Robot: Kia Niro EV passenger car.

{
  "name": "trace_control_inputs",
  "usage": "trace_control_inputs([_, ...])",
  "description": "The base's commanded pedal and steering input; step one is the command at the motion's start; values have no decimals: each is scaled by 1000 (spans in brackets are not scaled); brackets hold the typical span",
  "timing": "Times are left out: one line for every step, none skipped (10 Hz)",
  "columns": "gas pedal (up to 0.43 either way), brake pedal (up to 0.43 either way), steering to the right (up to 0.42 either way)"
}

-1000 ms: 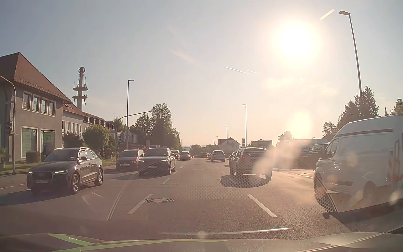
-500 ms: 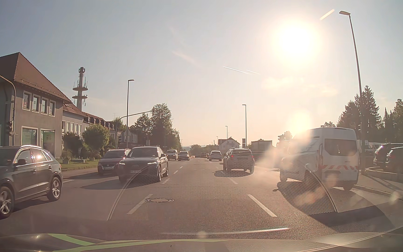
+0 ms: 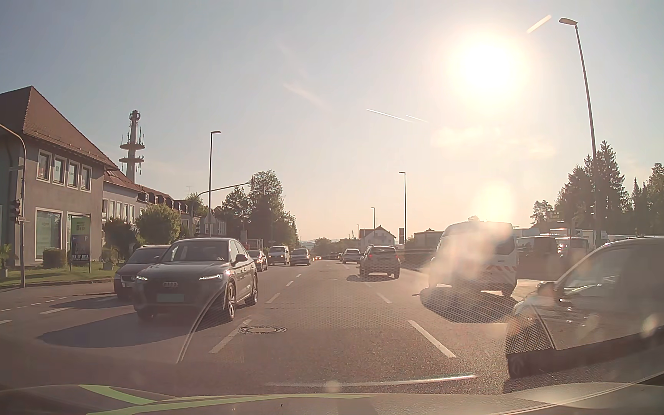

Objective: Follow the waypoints while adhering to traffic rules and regulations

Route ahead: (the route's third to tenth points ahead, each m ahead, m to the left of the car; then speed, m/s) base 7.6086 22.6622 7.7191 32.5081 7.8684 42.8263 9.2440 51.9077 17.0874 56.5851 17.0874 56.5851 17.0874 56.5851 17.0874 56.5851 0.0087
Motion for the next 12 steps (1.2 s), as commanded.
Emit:
trace_control_inputs([0, 262, 2])
trace_control_inputs([0, 262, 2])
trace_control_inputs([0, 262, 2])
trace_control_inputs([0, 262, 2])
trace_control_inputs([0, 262, 2])
trace_control_inputs([0, 268, 2])
trace_control_inputs([0, 262, 2])
trace_control_inputs([0, 268, 2])
trace_control_inputs([0, 268, 2])
trace_control_inputs([0, 268, 2])
trace_control_inputs([0, 268, 2])
trace_control_inputs([0, 268, 2])
